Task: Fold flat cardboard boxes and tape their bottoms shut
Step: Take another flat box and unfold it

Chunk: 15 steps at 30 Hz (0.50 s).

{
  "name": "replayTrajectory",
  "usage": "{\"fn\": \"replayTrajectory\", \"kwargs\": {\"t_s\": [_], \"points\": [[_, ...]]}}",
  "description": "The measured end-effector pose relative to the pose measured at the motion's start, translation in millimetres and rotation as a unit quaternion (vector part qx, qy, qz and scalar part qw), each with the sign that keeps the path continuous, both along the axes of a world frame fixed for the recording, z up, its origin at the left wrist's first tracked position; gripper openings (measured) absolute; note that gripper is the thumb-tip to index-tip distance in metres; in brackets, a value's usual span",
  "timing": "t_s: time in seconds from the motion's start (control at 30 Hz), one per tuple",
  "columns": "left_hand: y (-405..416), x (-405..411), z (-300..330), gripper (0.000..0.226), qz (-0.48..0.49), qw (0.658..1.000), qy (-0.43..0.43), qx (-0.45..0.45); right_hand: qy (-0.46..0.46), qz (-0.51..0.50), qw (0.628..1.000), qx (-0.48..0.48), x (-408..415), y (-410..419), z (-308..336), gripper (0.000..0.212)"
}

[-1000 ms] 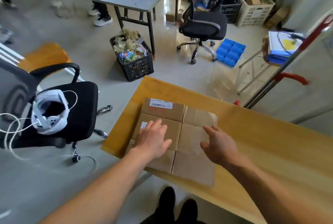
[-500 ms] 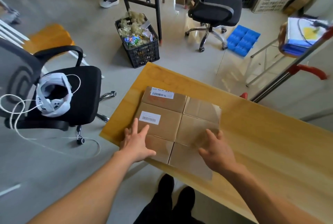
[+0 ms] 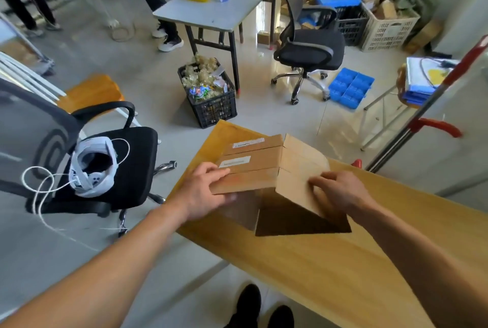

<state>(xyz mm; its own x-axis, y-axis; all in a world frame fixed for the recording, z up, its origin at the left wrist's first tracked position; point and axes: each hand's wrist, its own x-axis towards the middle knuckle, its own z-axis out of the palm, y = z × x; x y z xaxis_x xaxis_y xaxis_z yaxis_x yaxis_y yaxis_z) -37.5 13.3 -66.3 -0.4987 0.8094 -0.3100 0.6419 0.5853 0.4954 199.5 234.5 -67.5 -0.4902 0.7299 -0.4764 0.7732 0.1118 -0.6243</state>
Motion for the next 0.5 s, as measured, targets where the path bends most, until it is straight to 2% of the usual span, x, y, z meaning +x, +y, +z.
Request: {"fn": "replayTrajectory", "kwargs": {"t_s": [0.03,0.1,0.17,0.23,0.3,0.37,0.43,0.5], "points": [[9.8,-2.5,20.1,0.056,0.017,0.999,-0.014,0.040,0.012,-0.009,1.000,-0.018,-3.6,8.4,17.8,0.040],[30.3,-3.0,59.6,0.020,0.047,0.995,-0.009,0.087,0.026,-0.014,0.998,-0.053,-9.7,19.9,55.7,0.051],[52.5,-4.4,92.7,0.023,0.068,0.994,0.007,0.087,0.033,0.009,0.994,-0.099,-12.8,26.2,93.7,0.067],[73.6,-8.8,118.6,0.023,0.068,0.997,-0.004,0.039,0.046,0.040,0.991,-0.117,-12.2,28.1,125.9,0.086],[91.3,-13.2,133.1,0.019,0.054,0.998,-0.024,-0.025,0.070,0.051,0.991,-0.102,-12.0,24.9,144.9,0.104],[105.6,-15.5,133.8,0.016,0.026,0.997,-0.009,-0.079,0.083,0.033,0.995,-0.052,-13.7,14.3,150.2,0.115],[114.3,-13.8,121.2,0.015,-0.024,0.991,0.016,-0.130,0.054,0.025,0.997,0.043,-14.6,-0.3,139.4,0.107],[116.4,-10.4,103.7,0.014,-0.089,0.977,0.055,-0.184,0.001,0.012,0.991,0.133,-12.7,-11.0,114.4,0.083]]}}
